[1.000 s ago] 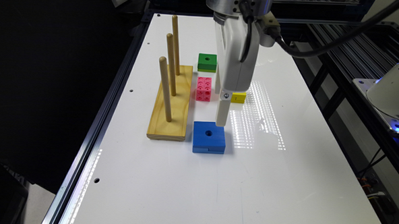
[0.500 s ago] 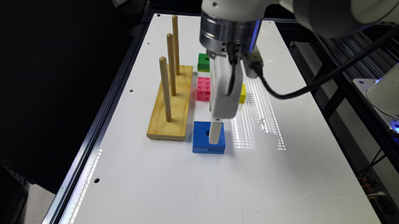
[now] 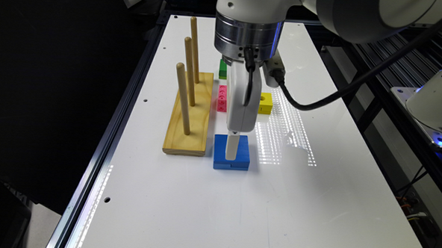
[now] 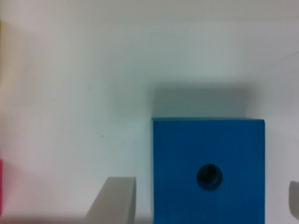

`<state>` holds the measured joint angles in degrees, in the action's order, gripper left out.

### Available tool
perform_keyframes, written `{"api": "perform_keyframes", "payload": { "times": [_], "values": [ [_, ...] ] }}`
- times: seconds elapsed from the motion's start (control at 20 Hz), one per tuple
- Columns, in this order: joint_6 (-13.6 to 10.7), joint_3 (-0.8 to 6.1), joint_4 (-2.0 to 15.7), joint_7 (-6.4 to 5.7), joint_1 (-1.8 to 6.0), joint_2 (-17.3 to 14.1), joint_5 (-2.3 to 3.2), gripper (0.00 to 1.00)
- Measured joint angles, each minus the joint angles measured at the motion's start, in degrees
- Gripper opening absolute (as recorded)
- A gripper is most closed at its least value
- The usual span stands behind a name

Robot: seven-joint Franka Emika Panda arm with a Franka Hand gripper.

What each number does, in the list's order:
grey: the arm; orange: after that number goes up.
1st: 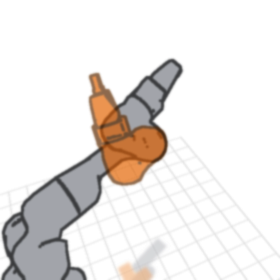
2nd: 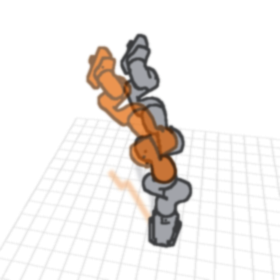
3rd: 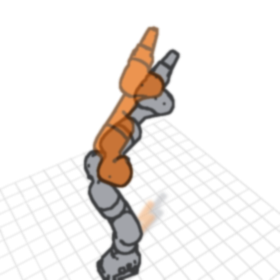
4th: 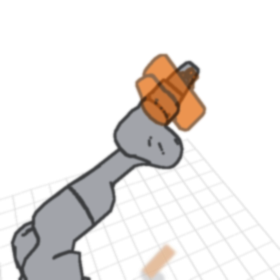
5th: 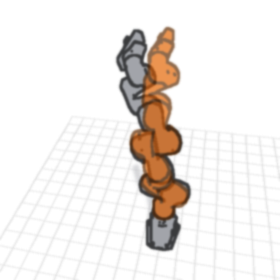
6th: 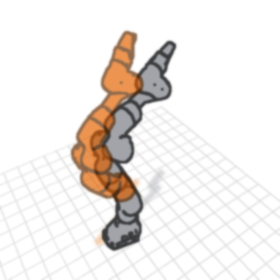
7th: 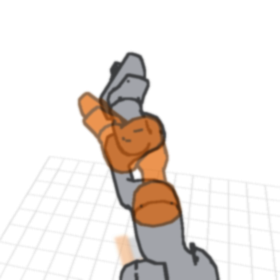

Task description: Pick up blue block.

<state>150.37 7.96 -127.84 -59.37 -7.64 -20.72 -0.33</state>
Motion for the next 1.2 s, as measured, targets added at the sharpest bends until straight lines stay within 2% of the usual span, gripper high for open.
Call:
{"api": "perform_keyframes", "payload": {
  "times": [0.2,0.85,1.1,1.2],
  "values": [
    [1.53,-0.01,0.13,0.0,0.0,-1.77,0.01,1.0],
    [1.63,0.3,0.91,0.0,-0.08,-2.5,0.01,1.0],
    [4.06,0.3,1.16,0.0,-0.08,-5.43,0.08,1.0],
    [4.3,0.29,1.55,0.0,-0.08,-5.76,0.13,1.0]
  ]
}}
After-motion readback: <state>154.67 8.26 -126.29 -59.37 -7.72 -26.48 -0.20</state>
